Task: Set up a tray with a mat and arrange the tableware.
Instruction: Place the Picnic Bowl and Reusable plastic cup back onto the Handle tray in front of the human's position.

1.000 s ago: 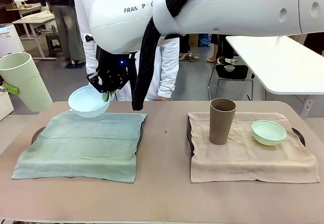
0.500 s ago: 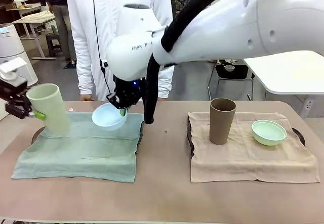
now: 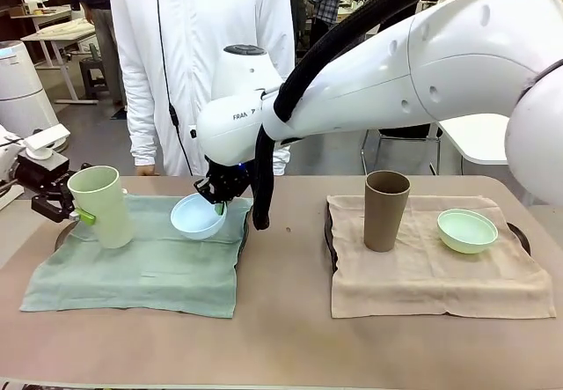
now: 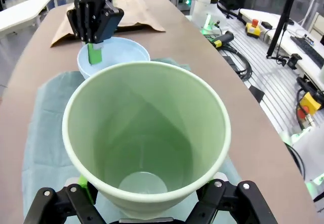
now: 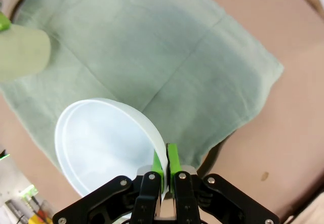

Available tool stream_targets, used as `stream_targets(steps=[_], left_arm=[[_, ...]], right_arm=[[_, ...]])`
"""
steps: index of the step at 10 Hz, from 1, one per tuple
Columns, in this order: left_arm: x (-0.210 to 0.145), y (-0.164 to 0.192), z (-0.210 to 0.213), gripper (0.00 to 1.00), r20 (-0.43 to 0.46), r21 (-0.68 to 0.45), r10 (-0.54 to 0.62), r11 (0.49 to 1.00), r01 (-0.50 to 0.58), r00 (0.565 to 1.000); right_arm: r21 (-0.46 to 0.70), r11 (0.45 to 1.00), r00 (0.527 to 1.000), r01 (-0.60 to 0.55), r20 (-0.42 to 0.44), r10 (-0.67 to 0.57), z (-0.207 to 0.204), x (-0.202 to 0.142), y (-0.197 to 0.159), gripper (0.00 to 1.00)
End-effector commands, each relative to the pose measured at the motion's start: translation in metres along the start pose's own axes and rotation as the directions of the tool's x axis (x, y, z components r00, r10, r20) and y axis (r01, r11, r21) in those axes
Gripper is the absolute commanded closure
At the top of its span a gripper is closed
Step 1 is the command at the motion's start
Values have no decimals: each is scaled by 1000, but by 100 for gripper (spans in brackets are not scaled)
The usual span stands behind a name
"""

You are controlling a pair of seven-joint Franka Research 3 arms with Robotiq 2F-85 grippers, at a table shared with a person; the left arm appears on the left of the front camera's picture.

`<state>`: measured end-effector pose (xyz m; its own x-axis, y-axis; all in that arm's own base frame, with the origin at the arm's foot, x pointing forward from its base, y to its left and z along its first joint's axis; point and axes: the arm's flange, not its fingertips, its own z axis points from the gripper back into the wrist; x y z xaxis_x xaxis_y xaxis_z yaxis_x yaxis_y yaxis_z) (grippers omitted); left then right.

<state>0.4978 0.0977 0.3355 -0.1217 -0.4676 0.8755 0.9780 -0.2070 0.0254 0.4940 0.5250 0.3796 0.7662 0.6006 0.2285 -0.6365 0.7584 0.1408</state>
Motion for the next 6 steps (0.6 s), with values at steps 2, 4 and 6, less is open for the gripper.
stream_targets(steps=[2,4,6], left_arm=[[-14,16,-3,12,40,-13,-55,998,56,998],[-18,17,-5,12,44,-19,-51,998,52,998],[-19,18,-7,12,53,-20,-52,998,53,997]], right_arm=[[42,999,1000,-13,21,12,-11,1,-11,95],[58,998,1000,-10,26,8,-20,1,-16,95],[78,997,1000,1,15,-2,-31,1,-23,95]])
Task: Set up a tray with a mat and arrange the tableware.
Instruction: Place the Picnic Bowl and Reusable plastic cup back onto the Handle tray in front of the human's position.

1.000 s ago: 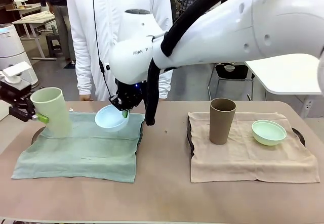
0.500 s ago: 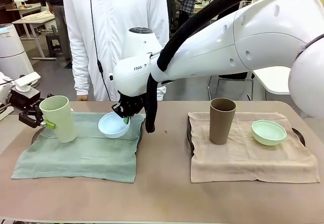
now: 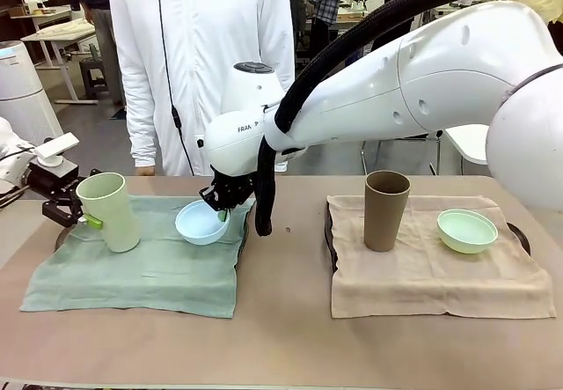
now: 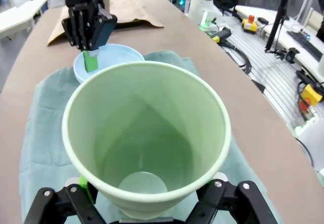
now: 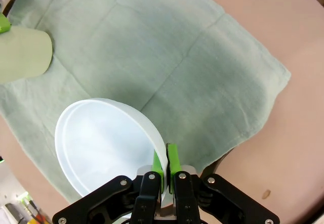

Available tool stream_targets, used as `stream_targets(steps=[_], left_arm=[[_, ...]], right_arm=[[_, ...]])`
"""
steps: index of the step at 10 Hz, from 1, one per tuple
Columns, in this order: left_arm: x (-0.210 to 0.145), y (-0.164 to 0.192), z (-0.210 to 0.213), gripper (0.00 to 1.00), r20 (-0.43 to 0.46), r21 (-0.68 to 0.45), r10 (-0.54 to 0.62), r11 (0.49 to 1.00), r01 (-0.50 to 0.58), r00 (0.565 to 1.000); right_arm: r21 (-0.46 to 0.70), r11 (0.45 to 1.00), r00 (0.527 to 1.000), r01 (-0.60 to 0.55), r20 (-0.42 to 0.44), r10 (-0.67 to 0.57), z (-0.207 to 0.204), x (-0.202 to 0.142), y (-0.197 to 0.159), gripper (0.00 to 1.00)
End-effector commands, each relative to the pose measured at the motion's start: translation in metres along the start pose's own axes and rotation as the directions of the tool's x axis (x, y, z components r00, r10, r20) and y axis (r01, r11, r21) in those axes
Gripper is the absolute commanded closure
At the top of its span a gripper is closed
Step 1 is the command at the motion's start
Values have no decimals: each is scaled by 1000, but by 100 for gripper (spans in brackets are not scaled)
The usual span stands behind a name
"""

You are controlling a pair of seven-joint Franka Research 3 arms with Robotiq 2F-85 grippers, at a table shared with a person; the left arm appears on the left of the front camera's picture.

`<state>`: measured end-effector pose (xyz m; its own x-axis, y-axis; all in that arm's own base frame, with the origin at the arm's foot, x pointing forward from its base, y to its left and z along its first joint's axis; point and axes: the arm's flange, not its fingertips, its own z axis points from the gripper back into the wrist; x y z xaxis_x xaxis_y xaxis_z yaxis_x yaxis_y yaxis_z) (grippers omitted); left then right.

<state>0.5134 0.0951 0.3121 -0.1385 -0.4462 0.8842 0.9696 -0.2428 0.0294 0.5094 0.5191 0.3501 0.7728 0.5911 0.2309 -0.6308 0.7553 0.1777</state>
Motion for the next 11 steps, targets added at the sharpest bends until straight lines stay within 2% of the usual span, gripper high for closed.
stream_targets(steps=[1,2,3,4,5,6,8,9,11], left_arm=[[2,2,4,12,37,14,-31,999,31,999],[1,1,4,12,40,12,-30,999,30,999],[1,0,4,0,45,11,-29,1000,28,999],[1,0,5,0,49,11,-25,1000,24,998],[2,0,6,0,55,16,-19,1000,18,998],[2,-1,7,0,58,15,-13,1000,12,998],[3,-3,14,0,44,9,8,1000,-9,999],[-1,-4,21,0,35,13,38,999,-39,999],[-11,-6,38,0,-29,37,116,993,-115,993]], right_arm=[[54,999,1000,4,6,-4,-5,-1,-9,95],[66,998,1000,11,2,-11,-8,-1,-11,83],[69,998,1000,12,2,-12,-9,-2,-12,65],[70,997,1000,15,2,-15,-9,-3,-12,41],[64,998,1000,16,2,-16,-7,-2,-12,6],[39,999,1000,17,4,-17,0,-3,-8,0],[-46,999,1000,-5,4,5,25,-8,3,0],[-71,997,1000,-14,12,15,40,-11,10,29],[-101,994,998,-34,52,39,80,-23,26,9]])
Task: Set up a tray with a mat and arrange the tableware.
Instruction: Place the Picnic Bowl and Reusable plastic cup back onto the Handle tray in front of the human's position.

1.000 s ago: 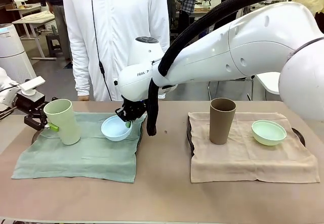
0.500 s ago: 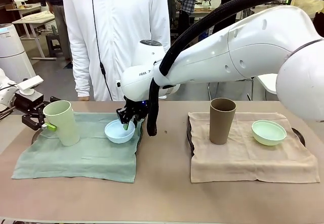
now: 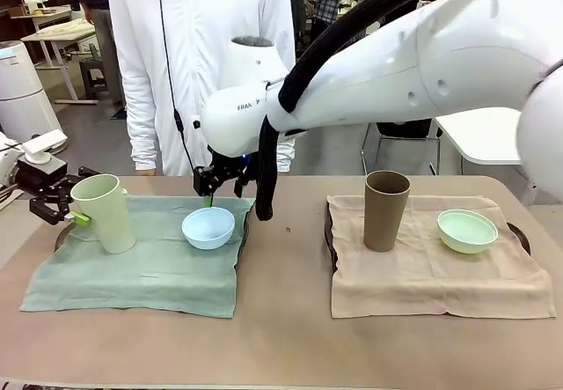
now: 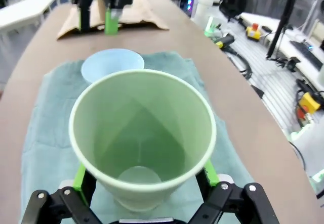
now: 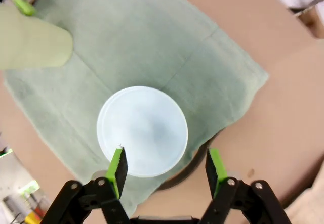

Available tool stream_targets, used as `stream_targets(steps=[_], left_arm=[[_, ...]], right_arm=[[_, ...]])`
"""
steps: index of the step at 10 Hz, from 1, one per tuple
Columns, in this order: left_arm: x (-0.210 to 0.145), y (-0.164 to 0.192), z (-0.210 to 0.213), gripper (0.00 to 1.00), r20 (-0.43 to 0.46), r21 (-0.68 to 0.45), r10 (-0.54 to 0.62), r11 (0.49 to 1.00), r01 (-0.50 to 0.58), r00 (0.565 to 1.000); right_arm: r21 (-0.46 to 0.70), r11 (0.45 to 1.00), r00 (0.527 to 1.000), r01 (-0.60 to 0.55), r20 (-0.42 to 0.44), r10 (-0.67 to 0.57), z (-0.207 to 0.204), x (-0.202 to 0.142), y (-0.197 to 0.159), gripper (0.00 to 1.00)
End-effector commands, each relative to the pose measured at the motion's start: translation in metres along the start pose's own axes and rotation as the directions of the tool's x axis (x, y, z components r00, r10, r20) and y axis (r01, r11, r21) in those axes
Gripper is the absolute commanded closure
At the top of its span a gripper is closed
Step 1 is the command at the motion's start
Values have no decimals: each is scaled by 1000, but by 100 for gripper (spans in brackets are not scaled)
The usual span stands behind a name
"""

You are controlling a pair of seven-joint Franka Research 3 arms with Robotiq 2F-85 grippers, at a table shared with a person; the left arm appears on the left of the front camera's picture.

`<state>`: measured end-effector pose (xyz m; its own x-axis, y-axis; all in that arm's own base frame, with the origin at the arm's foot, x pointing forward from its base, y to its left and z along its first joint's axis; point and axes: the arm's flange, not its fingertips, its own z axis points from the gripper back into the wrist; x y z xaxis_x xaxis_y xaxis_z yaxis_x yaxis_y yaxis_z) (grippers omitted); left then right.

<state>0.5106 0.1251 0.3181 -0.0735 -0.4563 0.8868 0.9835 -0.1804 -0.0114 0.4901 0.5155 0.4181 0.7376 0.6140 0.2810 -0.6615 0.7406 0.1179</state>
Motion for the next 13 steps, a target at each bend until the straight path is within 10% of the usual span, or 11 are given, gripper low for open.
stream_targets(steps=[1,5,10,13], left_arm=[[-5,4,19,0,-74,9,78,997,-77,994],[2,-6,62,0,-246,101,191,980,-171,950],[136,-76,117,0,-596,456,425,877,-149,681],[148,-74,142,0,-592,452,383,886,-102,709]], right_arm=[[-60,998,1000,0,30,2,32,-24,12,0],[-165,986,999,-28,18,32,89,-50,42,0],[-328,939,987,100,-89,-136,145,-92,46,0],[-327,942,989,74,-100,-112,154,-88,47,0]])
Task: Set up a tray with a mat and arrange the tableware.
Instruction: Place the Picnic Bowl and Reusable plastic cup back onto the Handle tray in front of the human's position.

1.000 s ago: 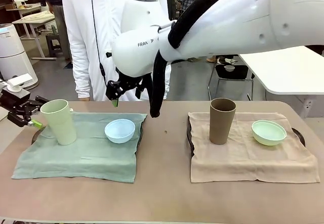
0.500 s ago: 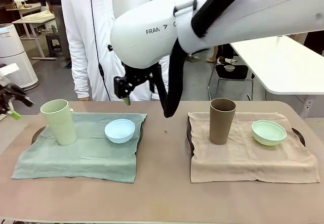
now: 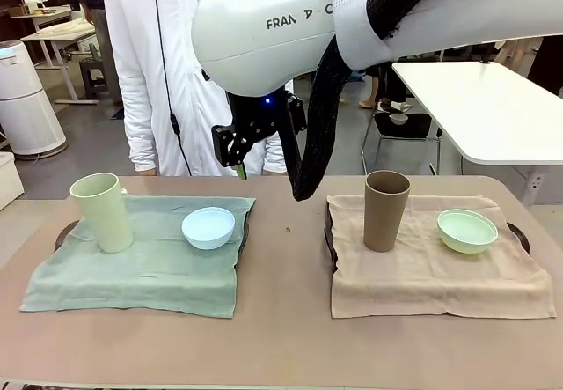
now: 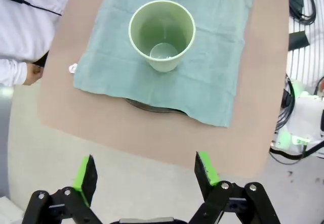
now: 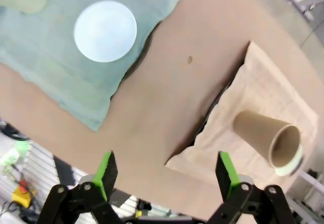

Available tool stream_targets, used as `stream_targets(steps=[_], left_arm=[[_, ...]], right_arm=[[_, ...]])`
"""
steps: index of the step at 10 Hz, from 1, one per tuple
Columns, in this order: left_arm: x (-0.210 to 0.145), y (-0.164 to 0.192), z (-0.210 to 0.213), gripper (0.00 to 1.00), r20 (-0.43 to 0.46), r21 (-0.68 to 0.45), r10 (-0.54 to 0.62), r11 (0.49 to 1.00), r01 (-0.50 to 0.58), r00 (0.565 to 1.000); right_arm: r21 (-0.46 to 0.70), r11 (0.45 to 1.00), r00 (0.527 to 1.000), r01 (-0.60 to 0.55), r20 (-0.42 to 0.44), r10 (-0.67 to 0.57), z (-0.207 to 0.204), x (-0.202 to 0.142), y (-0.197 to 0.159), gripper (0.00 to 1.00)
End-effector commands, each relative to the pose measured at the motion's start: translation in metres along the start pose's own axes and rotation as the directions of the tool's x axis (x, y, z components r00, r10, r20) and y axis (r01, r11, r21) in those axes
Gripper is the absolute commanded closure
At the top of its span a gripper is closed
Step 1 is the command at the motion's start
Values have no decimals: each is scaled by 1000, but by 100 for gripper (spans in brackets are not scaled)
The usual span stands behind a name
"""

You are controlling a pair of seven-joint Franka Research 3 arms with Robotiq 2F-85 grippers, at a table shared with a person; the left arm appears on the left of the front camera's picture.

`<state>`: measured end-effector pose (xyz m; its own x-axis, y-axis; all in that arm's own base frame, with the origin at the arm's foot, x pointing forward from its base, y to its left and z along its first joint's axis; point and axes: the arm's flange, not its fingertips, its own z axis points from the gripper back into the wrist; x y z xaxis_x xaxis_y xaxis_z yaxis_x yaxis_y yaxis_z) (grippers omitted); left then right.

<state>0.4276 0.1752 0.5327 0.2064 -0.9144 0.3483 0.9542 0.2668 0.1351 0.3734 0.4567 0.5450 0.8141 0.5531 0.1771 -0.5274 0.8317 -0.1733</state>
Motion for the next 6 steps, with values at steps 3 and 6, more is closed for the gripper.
stream_targets(steps=[3,6], left_arm=[[-19,24,-15,0,0,-21,22,1000,-22,1000],[-19,24,-15,0,0,-21,22,1000,-22,1000]], right_arm=[[-6,1000,1000,2,-8,-2,0,-1,-2,0],[-6,1000,1000,2,-8,-2,0,-1,-2,0]])
